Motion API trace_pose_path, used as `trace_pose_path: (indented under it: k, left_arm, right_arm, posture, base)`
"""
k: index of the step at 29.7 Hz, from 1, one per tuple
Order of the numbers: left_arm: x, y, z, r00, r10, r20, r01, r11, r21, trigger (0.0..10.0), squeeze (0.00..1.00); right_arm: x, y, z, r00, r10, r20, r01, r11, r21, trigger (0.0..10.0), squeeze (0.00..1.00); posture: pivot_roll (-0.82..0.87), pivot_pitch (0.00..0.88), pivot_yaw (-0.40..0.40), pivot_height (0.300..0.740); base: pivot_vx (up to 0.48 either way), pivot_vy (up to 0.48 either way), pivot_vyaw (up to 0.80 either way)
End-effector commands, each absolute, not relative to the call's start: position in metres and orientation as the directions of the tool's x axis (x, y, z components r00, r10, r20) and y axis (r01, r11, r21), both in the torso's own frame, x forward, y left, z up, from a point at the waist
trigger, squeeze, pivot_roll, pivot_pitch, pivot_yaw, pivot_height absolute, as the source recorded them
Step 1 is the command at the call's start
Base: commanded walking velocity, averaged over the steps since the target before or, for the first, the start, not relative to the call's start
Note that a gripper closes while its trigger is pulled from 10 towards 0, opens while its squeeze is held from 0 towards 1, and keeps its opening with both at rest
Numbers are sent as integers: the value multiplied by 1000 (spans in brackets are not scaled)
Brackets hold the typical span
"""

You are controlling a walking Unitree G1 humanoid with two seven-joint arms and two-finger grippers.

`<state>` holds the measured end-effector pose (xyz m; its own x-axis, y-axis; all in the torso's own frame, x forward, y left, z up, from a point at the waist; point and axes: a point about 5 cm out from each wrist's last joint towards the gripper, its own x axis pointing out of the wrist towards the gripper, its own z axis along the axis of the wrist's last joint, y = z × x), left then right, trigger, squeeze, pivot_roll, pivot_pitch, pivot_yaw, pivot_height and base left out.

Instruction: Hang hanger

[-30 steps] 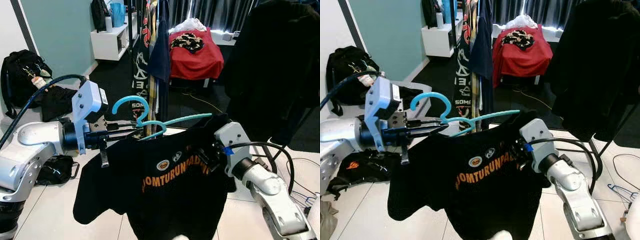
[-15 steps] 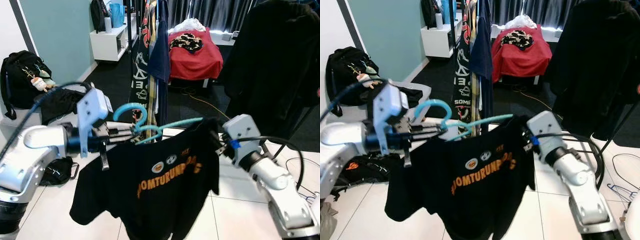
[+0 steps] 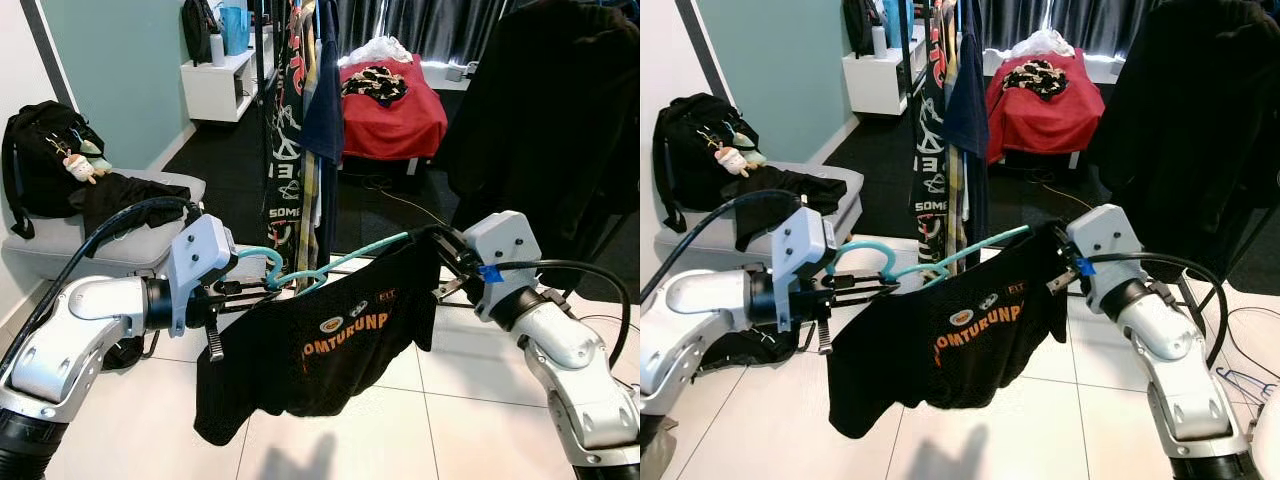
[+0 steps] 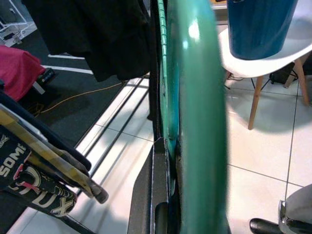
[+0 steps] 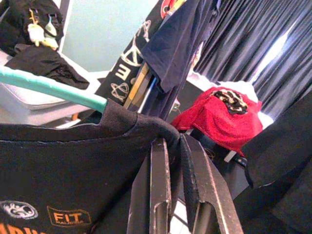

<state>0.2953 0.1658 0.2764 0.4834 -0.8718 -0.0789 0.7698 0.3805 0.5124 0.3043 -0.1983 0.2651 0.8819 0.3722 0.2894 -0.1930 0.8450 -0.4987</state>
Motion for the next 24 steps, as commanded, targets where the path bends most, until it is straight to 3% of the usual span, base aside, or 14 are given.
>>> trace_pose_path:
  k: [1, 4, 5, 9, 10, 19, 20, 24]
  left_arm:
    - [298, 173, 272, 511, -855, -93, 765, 402, 503, 10000, 0]
    - [299, 173, 274, 513, -854, -86, 761, 406, 506, 10000, 0]
    - [299, 172, 276, 512, -855, -76, 757, 408, 510, 10000, 0]
    - [299, 171, 278, 508, -859, -67, 756, 407, 512, 10000, 0]
    - [299, 171, 278, 508, -859, -66, 755, 408, 514, 10000, 0]
    - [296, 172, 286, 499, -866, -42, 751, 408, 518, 10000, 0]
    - [294, 172, 290, 491, -871, -35, 753, 404, 519, 10000, 0]
    - [290, 174, 297, 480, -877, -24, 752, 397, 527, 10000, 0]
  right_arm:
    - [300, -212, 269, 892, 319, 321, -145, 873, -465, 0, 0]
    - [301, -210, 267, 895, 319, 312, -153, 876, -457, 0, 0]
    - [302, -207, 264, 898, 324, 297, -168, 878, -448, 10000, 0]
    - [303, -204, 261, 903, 315, 293, -174, 891, -419, 10000, 0]
    - [303, -202, 260, 900, 325, 290, -190, 892, -410, 10000, 1000]
    - [302, -202, 235, 918, 346, 194, -263, 897, -356, 10000, 1000]
    - [302, -202, 229, 921, 348, 172, -272, 895, -354, 10000, 0]
    - [304, -199, 222, 922, 360, 145, -303, 901, -310, 10000, 0]
  posture:
    - [-61, 193, 5, 740]
    - [-59, 193, 6, 740]
    - [-58, 193, 6, 740]
    - [-59, 193, 7, 740]
    - [-58, 192, 7, 740]
    - [-58, 187, 3, 740]
    - [-54, 185, 3, 740]
    - [-46, 179, -1, 740]
  base:
    - [0, 0, 0]
    - [0, 0, 0]
    - [0, 0, 0]
    - [0, 0, 0]
    - [0, 0, 0]
    - [0, 0, 0]
    - [0, 0, 0]
    - [0, 0, 0]
